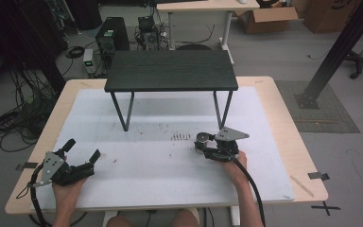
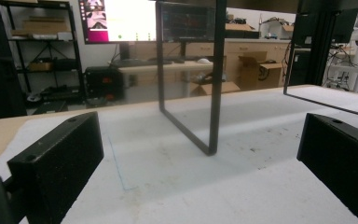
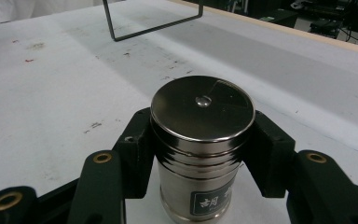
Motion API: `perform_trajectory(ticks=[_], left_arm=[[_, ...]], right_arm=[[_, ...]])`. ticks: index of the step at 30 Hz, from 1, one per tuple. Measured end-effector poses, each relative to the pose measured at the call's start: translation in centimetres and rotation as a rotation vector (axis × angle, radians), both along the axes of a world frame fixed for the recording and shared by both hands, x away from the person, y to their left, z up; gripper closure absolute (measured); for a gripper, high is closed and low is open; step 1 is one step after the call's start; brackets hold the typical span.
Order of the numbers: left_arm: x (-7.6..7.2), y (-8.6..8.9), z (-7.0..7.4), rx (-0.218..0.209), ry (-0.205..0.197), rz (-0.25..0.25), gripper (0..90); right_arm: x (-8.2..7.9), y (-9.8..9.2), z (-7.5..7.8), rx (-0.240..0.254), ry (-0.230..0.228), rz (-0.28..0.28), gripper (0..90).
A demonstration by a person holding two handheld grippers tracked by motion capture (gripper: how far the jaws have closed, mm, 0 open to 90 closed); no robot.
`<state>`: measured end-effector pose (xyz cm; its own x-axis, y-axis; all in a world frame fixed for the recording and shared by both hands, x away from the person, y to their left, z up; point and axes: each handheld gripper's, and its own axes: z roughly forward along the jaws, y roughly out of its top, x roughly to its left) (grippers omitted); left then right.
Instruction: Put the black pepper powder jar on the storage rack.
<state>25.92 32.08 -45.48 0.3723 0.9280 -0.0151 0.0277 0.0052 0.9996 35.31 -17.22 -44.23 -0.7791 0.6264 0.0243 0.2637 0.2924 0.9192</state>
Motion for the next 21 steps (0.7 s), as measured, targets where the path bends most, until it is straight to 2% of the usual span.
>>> perform_trajectory(ticks=[21], left_arm=[[0.02,0.01,0.01,0.001,0.001,-0.001,0.7]], right_arm=[[-0.31,0.04,0.0,-0.001,-0.009,-0.001,49.1]])
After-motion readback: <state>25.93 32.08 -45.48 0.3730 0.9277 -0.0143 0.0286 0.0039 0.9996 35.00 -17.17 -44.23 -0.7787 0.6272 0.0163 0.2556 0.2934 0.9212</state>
